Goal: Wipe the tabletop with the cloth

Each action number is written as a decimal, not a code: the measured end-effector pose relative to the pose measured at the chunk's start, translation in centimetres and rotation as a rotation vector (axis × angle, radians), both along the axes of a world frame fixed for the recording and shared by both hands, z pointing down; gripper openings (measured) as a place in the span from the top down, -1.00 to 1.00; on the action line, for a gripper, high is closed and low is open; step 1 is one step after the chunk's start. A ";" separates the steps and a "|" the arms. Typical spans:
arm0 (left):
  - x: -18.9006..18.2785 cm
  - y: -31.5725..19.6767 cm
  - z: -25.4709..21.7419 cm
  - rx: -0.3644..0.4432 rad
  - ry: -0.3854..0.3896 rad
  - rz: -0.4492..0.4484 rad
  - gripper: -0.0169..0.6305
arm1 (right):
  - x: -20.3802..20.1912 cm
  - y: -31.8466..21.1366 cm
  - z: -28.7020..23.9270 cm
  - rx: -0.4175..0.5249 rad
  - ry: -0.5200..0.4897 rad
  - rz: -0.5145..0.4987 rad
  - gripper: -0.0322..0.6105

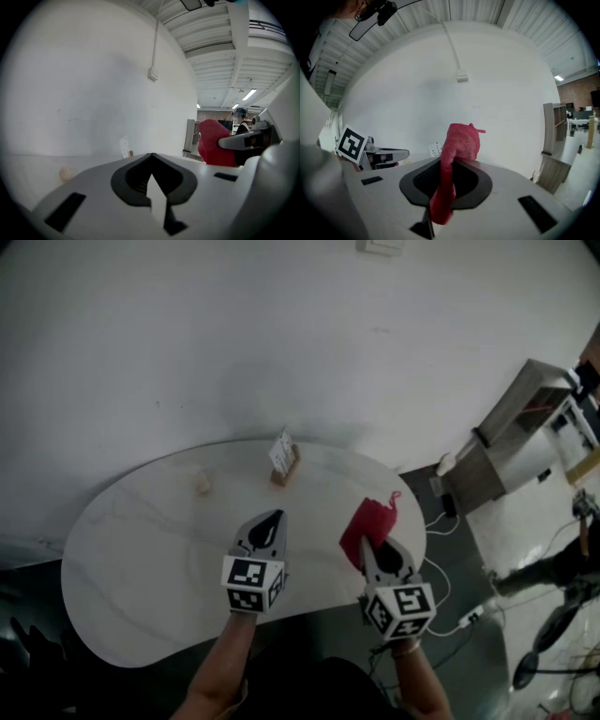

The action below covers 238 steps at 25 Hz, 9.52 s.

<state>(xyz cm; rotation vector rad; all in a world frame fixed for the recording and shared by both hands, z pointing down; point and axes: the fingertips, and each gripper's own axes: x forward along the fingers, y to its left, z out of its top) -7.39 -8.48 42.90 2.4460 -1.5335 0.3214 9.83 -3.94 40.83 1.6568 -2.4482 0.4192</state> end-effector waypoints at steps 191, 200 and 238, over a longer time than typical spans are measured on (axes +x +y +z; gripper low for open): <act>-8.1 -5.5 1.3 -0.051 -0.166 -0.217 0.55 | -15.2 -11.8 10.7 -0.511 0.161 -0.619 0.76; -10.4 -3.1 2.8 -0.097 -0.140 -0.273 0.55 | -13.6 -12.7 15.8 -0.579 0.303 -0.560 0.76; 6.2 -11.2 2.8 -0.041 -0.150 0.082 0.55 | 14.5 -12.2 4.6 -0.430 0.049 0.031 0.76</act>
